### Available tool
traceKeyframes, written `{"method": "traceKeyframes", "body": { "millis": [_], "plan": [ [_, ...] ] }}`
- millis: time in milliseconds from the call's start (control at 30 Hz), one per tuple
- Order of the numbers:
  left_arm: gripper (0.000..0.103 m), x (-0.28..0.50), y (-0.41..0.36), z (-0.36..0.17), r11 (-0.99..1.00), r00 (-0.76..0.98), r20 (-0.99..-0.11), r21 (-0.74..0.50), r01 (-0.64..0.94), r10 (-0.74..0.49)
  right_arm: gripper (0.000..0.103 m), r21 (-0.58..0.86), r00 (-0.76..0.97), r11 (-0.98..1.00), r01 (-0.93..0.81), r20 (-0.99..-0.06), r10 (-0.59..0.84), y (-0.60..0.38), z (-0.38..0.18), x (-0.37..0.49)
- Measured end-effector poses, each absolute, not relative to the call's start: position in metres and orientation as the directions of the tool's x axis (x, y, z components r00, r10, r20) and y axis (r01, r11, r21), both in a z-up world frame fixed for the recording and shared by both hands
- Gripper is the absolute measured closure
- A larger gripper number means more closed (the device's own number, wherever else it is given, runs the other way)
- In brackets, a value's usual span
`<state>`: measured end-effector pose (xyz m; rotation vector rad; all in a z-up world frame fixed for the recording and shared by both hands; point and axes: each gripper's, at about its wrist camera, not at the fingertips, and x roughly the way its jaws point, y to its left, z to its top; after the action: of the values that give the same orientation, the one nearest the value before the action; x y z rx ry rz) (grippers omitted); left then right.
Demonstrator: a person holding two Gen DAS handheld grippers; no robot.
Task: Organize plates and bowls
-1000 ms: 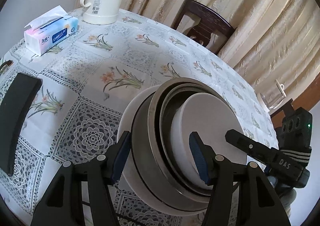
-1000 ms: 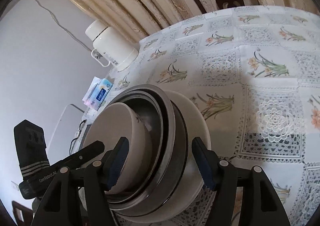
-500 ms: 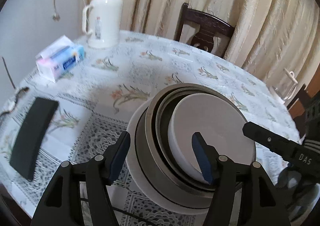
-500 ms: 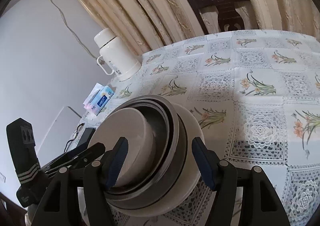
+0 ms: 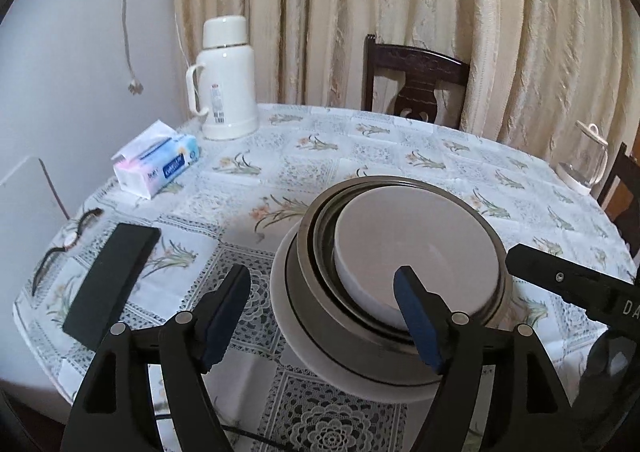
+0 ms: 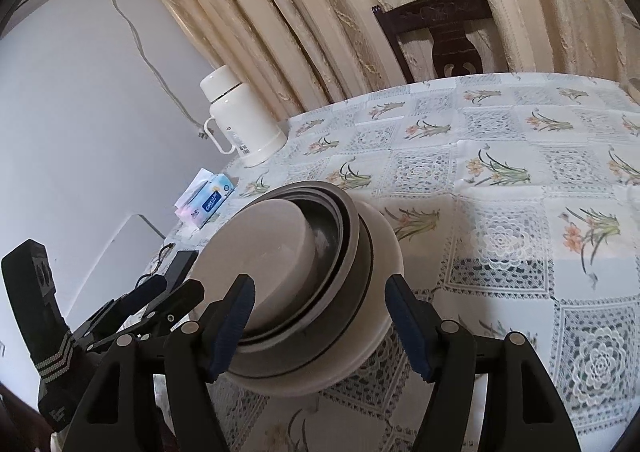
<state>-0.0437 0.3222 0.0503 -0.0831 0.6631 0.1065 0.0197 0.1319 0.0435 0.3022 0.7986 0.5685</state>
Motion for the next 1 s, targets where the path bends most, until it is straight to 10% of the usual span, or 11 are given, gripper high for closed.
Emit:
{"method": "traceKeyframes", "body": {
  "millis": [1000],
  "plan": [
    [0.008, -0.100, 0.304, 0.056, 0.981, 0.863, -0.468, 0.127, -0.145, 0.189, 0.001, 0.221, 0.720, 0.921, -0.320, -0.574, 0.389, 0.136, 0.054, -0.036]
  ]
}}
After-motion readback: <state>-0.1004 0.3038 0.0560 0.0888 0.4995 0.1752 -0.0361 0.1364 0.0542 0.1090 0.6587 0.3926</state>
